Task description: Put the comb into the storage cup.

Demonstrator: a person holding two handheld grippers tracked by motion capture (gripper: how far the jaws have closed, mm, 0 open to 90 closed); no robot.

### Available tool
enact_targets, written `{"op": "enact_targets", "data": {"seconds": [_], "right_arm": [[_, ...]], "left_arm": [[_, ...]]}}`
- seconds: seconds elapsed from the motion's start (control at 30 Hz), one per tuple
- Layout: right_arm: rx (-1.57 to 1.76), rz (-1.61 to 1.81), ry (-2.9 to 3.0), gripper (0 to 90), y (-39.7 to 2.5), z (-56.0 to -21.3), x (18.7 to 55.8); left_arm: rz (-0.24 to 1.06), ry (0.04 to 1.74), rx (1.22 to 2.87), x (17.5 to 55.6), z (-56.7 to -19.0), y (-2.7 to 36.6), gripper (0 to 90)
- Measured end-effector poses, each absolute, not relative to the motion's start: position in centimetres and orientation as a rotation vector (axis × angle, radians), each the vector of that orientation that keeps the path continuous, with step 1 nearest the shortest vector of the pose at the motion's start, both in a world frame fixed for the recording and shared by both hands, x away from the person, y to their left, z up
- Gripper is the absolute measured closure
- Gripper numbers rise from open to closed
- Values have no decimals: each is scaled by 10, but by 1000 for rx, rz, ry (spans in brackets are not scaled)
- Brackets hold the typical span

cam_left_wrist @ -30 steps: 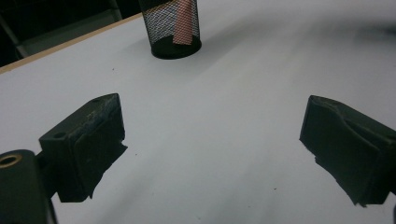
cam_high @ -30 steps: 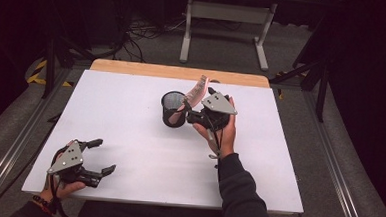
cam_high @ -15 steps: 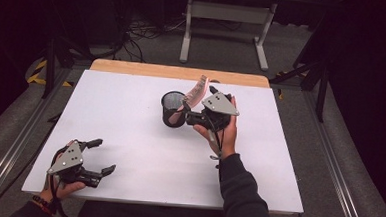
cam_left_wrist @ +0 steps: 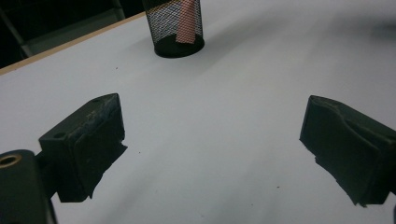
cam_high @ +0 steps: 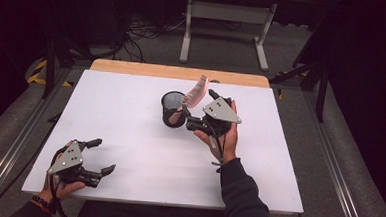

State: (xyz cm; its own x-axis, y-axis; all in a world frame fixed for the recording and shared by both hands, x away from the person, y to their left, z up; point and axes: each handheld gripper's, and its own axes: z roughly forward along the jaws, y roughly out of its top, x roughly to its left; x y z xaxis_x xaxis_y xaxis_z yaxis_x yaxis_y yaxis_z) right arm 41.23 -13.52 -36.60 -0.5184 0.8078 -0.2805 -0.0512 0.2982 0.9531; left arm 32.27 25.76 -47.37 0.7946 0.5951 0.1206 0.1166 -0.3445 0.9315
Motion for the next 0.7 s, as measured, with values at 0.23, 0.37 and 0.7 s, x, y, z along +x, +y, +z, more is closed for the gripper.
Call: {"op": "enact_targets", "data": {"seconds": [0.23,0.37,0.7], "right_arm": [[734,1348,1725,93,-144,-375,412],[722,1358,1713,102,-146,-376,405],[683,1350,1723,104,-150,-371,393]], "left_arm": [[544,538,1888,323,-474,257,74],[543,541,1891,323,-475,257,74],[547,536,1892,322,-474,257,75]]}}
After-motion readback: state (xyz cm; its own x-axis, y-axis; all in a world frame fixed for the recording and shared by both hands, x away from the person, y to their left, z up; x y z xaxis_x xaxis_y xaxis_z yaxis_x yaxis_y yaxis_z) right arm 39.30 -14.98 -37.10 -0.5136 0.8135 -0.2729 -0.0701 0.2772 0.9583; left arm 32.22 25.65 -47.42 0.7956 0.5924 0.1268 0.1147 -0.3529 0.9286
